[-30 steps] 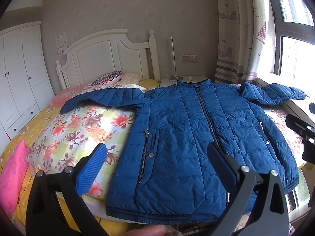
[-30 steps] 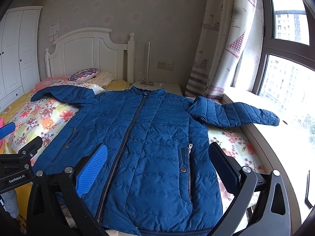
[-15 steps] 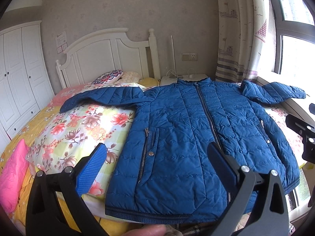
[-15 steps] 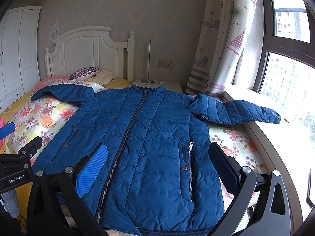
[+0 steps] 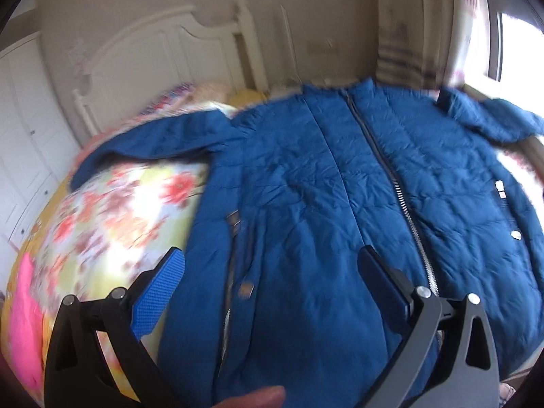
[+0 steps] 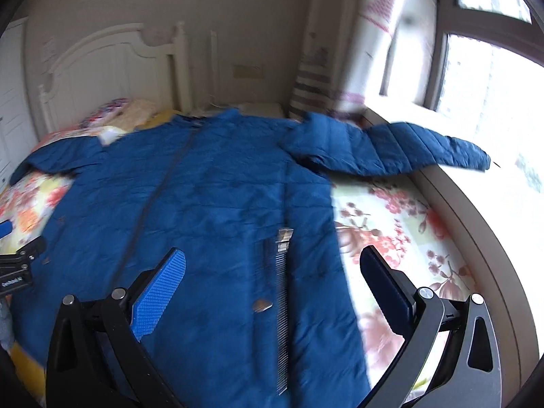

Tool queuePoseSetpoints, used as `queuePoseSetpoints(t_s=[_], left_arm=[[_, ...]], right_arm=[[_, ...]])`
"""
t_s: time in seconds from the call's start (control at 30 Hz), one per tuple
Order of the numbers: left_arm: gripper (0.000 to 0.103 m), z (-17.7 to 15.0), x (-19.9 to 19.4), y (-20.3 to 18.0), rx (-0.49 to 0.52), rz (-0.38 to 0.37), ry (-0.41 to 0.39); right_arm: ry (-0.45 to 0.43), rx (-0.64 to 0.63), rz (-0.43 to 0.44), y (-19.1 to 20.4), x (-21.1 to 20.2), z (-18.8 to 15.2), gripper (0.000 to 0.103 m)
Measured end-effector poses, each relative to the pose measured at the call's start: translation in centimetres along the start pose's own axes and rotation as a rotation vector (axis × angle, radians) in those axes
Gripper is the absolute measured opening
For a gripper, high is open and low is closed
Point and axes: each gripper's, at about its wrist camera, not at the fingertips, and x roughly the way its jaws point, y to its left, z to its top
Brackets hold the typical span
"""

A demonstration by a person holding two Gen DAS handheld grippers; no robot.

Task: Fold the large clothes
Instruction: 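Grasp the jacket sleeve cuff with the right gripper and lift it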

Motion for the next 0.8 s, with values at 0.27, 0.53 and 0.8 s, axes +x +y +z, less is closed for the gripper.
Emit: queuePoseSetpoints(t_s=[0.27, 0.53, 0.8], left_arm=[[0.1, 7.9, 15.1, 1.0, -0.07, -0.076, 0.104], [0.101, 7.9, 17.7, 2.1, -0.135, -0.155, 0.142], [0.101, 8.1, 17.9, 2.0, -0.122, -0.153, 0.156]], right_arm=[[0.064, 0.336, -0.109, -11.5, 12.2, 6.1, 0.098], [0.091, 0.546, -0.199, -18.1, 20.5, 10.6, 0.095], [-0.146, 0.338, -0.19, -12.7, 17.0, 13.8, 0.021]])
